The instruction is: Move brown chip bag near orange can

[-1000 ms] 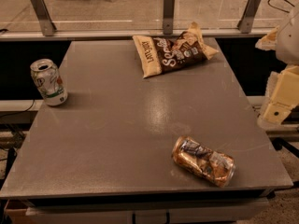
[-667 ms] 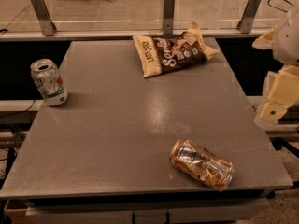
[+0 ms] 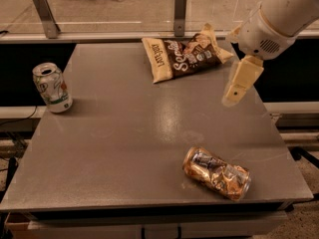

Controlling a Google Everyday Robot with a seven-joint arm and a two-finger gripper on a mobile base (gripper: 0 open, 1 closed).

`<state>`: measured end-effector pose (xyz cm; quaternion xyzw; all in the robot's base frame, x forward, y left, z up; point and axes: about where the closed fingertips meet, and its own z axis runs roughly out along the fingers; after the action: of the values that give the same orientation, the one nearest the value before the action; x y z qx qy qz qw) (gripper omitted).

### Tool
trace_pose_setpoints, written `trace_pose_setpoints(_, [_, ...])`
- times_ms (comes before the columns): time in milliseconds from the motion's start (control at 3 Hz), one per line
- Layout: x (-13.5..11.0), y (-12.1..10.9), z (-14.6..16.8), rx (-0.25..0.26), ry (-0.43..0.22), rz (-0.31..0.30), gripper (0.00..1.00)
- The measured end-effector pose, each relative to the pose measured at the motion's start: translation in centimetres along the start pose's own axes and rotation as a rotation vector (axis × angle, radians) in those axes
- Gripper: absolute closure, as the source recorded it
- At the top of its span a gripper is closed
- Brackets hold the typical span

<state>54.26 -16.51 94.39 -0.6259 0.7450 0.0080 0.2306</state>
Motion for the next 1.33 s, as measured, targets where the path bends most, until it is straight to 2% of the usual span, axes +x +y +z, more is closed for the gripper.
trace_pose_setpoints(667, [-3.7, -9.1, 7.5, 0.024, -0.155, 0.044, 0.00])
trace_pose_setpoints(1000, [-4.3, -12.4, 10.3, 0.040, -0.205, 0.089, 0.00])
trace_pose_setpoints(1333, [-4.2, -14.3, 13.0, 0.028, -0.224, 0.143, 0.00])
